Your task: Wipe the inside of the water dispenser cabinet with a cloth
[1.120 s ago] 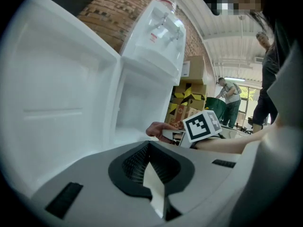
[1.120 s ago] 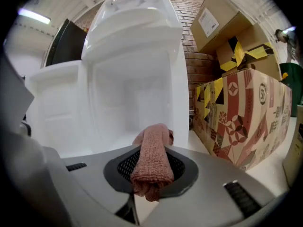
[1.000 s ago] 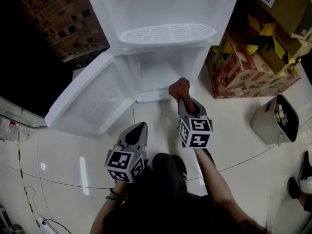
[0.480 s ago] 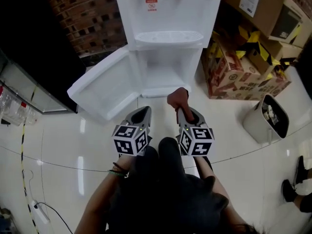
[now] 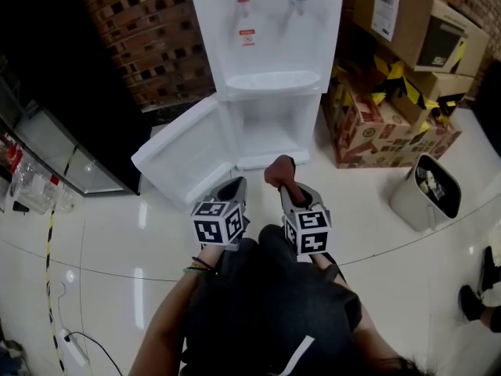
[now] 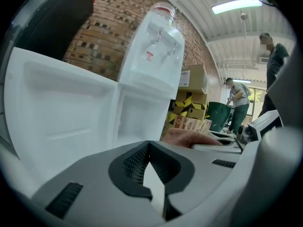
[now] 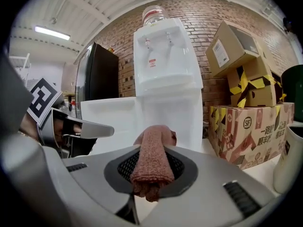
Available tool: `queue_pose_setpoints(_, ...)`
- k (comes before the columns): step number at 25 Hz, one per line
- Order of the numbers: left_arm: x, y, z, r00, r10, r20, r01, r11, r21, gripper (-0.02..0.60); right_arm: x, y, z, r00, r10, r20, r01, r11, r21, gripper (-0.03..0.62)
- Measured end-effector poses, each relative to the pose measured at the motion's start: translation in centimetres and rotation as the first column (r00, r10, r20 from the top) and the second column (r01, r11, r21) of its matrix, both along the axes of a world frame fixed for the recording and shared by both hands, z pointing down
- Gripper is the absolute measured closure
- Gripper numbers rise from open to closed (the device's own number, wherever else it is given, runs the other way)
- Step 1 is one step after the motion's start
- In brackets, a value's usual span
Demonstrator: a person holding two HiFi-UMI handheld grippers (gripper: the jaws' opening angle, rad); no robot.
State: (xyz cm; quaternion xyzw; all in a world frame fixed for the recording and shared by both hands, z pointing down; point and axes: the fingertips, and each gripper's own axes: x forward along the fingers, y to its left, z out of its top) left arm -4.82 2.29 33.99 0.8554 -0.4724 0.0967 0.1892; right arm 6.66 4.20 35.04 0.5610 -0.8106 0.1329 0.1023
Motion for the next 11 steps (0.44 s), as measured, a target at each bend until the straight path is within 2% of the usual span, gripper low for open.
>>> queue_pose_setpoints(3, 1.1, 0.3, 0.2, 0.999, 0.046, 0.024, -0.047, 0.999, 0.021, 0.603, -0.2, -0.1, -0.2, 1.000, -0.005, -0.004, 0.005, 1.000, 0.006, 0.523)
queue_pose_setpoints(11, 2.5, 0.3, 0.1, 0.989, 0.107, 0.100, -0.114, 0.991, 0.073, 0.603, -0.6, -0.6, -0.5, 1.000, -0.014, -0.006, 0.015, 0.999, 0.031, 0.523)
